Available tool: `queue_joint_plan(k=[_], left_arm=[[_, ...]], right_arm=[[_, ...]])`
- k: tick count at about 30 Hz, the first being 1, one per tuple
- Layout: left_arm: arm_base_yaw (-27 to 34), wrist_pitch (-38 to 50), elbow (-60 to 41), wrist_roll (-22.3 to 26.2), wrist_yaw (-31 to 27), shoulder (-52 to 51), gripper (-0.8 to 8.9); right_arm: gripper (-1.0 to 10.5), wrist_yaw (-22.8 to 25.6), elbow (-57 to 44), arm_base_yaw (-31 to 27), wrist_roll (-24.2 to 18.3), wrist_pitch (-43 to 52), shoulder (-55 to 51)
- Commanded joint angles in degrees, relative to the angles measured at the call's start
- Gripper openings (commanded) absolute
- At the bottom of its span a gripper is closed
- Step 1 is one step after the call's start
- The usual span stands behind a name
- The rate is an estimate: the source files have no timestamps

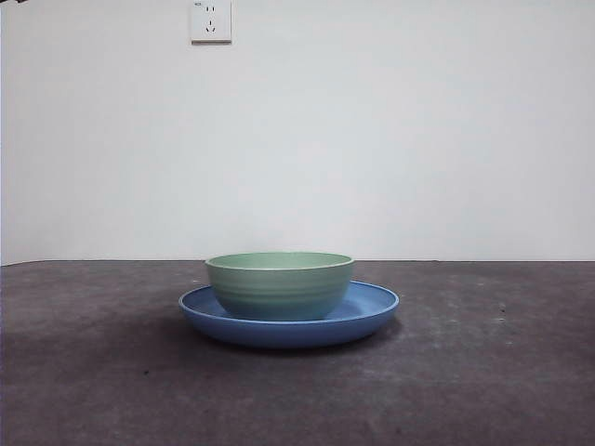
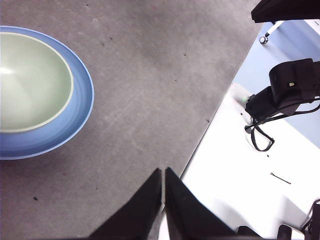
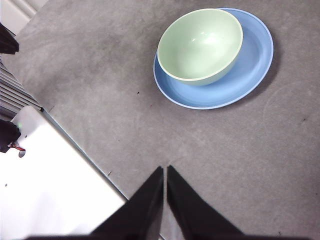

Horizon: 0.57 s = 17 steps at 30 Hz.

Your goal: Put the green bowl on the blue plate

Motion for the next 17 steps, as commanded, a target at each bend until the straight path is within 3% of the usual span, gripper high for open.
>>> queue_joint_plan(k=[1,5,8,14,17], left_arm=[[-0.3,0.6,0.4,0.7,0.2,0.4,0.09],[-0.1,1.4,0.4,0.6,0.2,-0.8,0.09],[2.2,6.1,0.4,3.7,-1.7,-3.8,0.09],[12.7,24.7,0.0,3.7,-5.0,-12.3,0.09],[18.8,29.4,-1.0,3.7,-8.2,-16.8,0.09]], right_arm=[[0.1,0.0,1.0,0.4,-0.6,0.6,0.4],[0.1,0.0,1.0,0.4,-0.6,0.6,0.4],[0.1,0.0,1.0,0.4,-0.6,0.6,0.4],[0.1,0.0,1.0,0.4,-0.7,0.5,0.4],[0.1,0.0,1.0,0.4,-0.6,0.6,0.4]])
